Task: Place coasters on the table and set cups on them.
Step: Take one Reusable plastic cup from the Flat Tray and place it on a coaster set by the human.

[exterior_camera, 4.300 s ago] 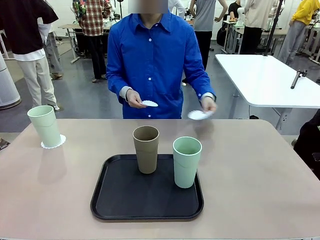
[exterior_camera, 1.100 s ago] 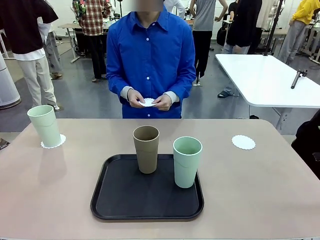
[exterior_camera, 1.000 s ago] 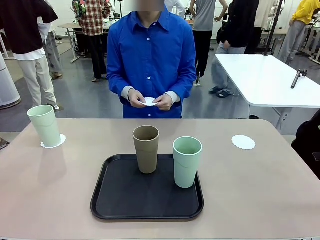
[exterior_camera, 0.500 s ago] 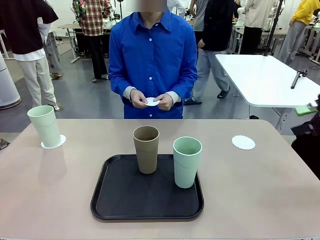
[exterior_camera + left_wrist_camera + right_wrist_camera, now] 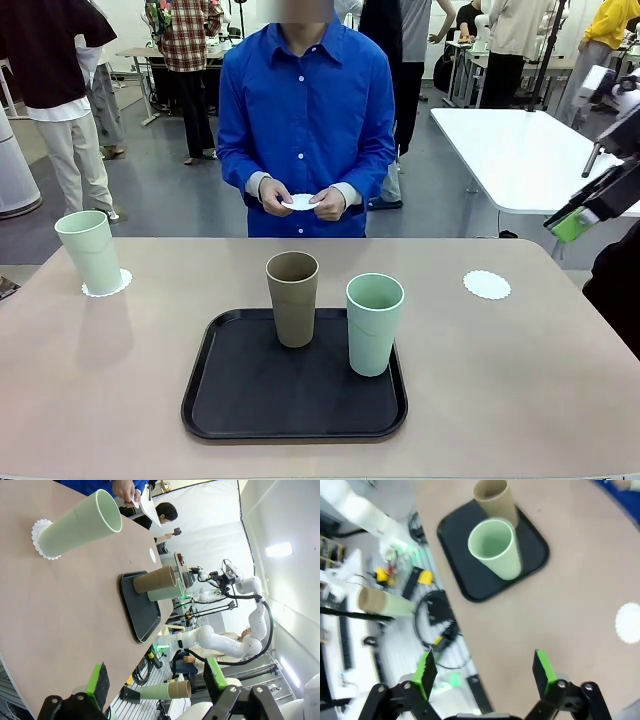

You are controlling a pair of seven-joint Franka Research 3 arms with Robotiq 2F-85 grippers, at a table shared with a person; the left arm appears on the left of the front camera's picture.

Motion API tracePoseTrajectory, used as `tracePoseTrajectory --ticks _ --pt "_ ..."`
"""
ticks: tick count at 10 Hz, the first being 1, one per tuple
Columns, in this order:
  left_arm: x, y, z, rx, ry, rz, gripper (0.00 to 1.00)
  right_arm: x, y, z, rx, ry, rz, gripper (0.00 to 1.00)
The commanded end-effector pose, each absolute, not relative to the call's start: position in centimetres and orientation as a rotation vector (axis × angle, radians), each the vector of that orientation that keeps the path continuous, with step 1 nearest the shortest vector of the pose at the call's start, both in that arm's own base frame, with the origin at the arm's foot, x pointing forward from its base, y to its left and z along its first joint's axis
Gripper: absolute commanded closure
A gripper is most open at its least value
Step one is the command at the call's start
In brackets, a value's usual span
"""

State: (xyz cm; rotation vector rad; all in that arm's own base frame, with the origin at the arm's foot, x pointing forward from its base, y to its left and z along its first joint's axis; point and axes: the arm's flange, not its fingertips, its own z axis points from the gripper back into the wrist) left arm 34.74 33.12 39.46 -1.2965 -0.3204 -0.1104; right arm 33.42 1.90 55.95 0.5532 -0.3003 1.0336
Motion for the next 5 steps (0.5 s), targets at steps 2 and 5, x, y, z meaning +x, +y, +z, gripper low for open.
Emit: tracePoseTrajectory --ticks 2,5 --pt "34.4 33.2 39.5 -1.299 -0.326 -0.122 0.00 34.4 6.2 52.1 0.323 -0.388 1.089 0.00" --pt "34.4 33.2 39.5 -1.299 -0.326 -0.122 0.00 36.3 9.8 47.6 0.242 -0.342 1.117 0.00"
